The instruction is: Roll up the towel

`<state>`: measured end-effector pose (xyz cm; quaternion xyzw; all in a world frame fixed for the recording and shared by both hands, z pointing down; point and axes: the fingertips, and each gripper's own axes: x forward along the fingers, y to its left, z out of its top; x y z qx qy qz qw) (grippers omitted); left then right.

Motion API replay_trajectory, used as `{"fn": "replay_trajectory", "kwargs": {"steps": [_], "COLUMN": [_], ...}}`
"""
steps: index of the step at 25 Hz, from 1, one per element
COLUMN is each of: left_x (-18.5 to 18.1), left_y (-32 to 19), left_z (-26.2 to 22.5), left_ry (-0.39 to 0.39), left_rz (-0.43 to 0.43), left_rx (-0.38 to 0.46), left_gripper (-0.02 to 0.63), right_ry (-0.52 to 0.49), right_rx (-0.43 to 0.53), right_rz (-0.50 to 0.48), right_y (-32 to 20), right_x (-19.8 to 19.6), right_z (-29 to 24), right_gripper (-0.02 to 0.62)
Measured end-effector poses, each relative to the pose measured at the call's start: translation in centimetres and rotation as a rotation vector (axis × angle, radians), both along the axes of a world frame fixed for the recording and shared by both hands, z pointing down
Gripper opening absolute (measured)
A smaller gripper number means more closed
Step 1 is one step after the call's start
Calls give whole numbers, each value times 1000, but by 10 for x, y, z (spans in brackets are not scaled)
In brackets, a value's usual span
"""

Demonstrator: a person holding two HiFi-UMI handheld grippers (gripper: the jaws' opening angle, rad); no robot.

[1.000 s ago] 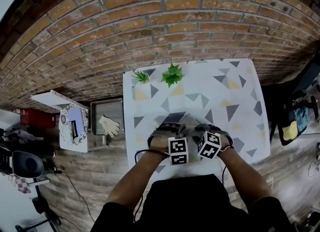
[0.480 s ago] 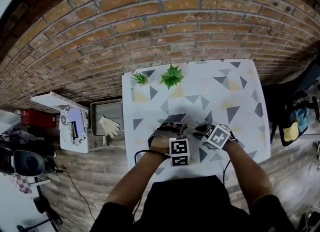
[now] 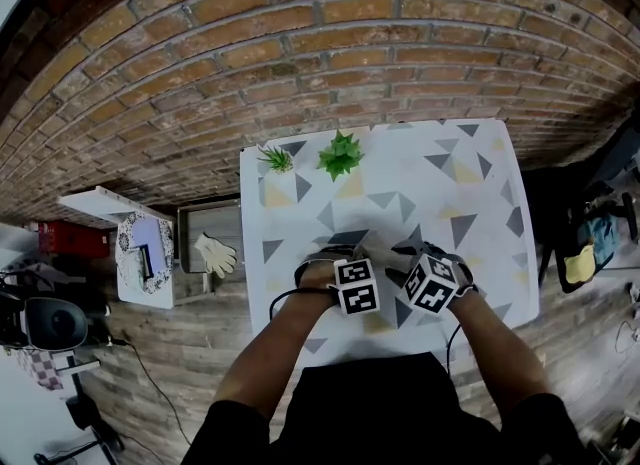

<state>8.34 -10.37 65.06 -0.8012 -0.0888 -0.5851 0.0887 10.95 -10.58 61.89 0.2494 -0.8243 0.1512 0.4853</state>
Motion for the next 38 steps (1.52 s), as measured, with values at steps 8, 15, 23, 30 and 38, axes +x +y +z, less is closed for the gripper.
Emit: {"fn": "replay_trajectory", "kwargs": {"steps": [8, 15, 23, 30, 38], "left_x": [-1, 3, -10, -2, 1], "left_y": [-6, -14, -4, -38, -31], "left_z": [-11, -15, -5, -11, -31], "left_ry": [6, 29, -28, -2, 42], "left_rz": [-46, 51, -21, -25, 71], "left_rx": [-103, 104, -79, 123, 271], "left_gripper": [79, 189, 107, 173, 164], "right_ry": [173, 33, -126, -103, -163], "right_rx": [32, -93, -281, -242, -297], "right_rz": [-81, -40, -58, 24, 129], "right_y": [10, 7, 14, -6, -18], "right_x": [0, 1, 7, 18, 31], "right_z": [28, 23, 20, 23, 32], "right_gripper": [210, 92, 94, 120, 150]}}
